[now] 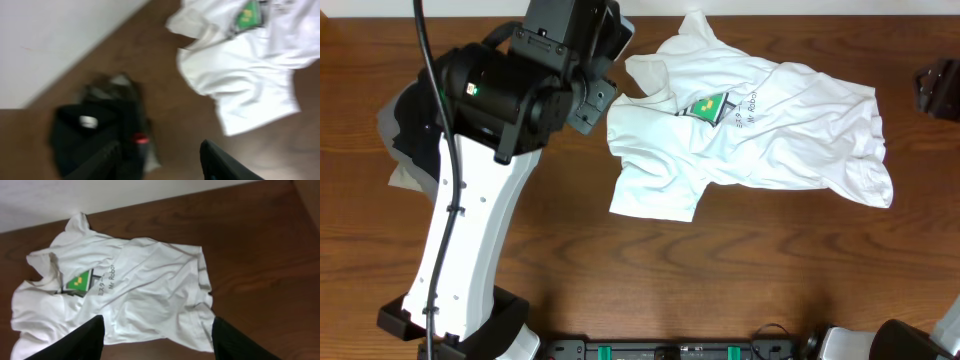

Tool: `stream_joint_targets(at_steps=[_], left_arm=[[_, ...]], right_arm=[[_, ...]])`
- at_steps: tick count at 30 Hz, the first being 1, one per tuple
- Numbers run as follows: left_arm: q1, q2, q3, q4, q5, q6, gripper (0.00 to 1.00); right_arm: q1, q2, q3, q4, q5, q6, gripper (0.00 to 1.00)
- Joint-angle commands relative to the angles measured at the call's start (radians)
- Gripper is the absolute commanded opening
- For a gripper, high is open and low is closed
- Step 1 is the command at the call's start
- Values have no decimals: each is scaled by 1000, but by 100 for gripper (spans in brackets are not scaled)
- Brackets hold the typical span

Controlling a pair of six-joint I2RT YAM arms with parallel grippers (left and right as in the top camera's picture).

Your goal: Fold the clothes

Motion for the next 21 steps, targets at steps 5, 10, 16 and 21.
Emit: stream_joint_targets(at_steps=[5,10,16,21], left_arm=[[29,58,-311,49,171,-259,59],[41,60,-637,290,171,-304,70],[90,61,-908,580,216,-328,83],[132,106,-1003,645,319,-305,83]], right_arm=[[-6,40,-68,-31,-13,177,66],[-6,44,-190,-13,-58,184,66],[-6,44,-328,53,-92,195,65],[2,44,-422,126,-174,196,64]])
